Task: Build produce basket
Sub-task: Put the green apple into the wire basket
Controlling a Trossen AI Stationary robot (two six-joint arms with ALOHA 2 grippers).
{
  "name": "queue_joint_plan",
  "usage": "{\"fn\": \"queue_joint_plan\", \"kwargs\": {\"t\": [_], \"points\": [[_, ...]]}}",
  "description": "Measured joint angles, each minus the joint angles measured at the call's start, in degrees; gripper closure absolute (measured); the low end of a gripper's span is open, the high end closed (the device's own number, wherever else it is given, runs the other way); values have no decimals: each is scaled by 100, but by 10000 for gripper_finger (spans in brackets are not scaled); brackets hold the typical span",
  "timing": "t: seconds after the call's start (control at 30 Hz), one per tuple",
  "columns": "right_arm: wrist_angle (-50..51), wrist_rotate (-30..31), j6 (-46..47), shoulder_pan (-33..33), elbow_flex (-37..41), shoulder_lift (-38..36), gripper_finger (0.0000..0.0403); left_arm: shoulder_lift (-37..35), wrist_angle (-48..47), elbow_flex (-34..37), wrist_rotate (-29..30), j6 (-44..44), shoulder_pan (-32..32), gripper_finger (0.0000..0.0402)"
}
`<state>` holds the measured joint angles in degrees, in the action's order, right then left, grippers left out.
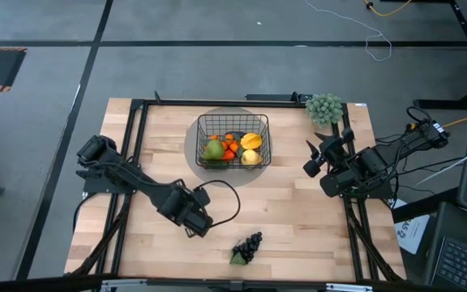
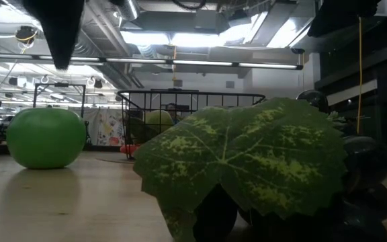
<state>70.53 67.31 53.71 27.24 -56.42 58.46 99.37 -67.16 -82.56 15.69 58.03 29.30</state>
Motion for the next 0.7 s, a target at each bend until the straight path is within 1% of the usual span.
{"fn": "queue_joint_plan", "kwargs": {"t": [0.1, 0.27, 0.53, 0.7], "points": [[1, 2, 0, -2, 0, 0, 229, 0, -233, -301, -156, -25, 2, 401], [-1, 4, 0, -2, 0, 0, 229, 0, -253, -580, -127, -351, -17, 401], [1, 4, -2, -1, 0, 0, 229, 0, -149, -601, -118, -323, -48, 401], [2, 6, -2, -2, 0, 0, 229, -1, 154, -604, -119, -320, -54, 401]]}}
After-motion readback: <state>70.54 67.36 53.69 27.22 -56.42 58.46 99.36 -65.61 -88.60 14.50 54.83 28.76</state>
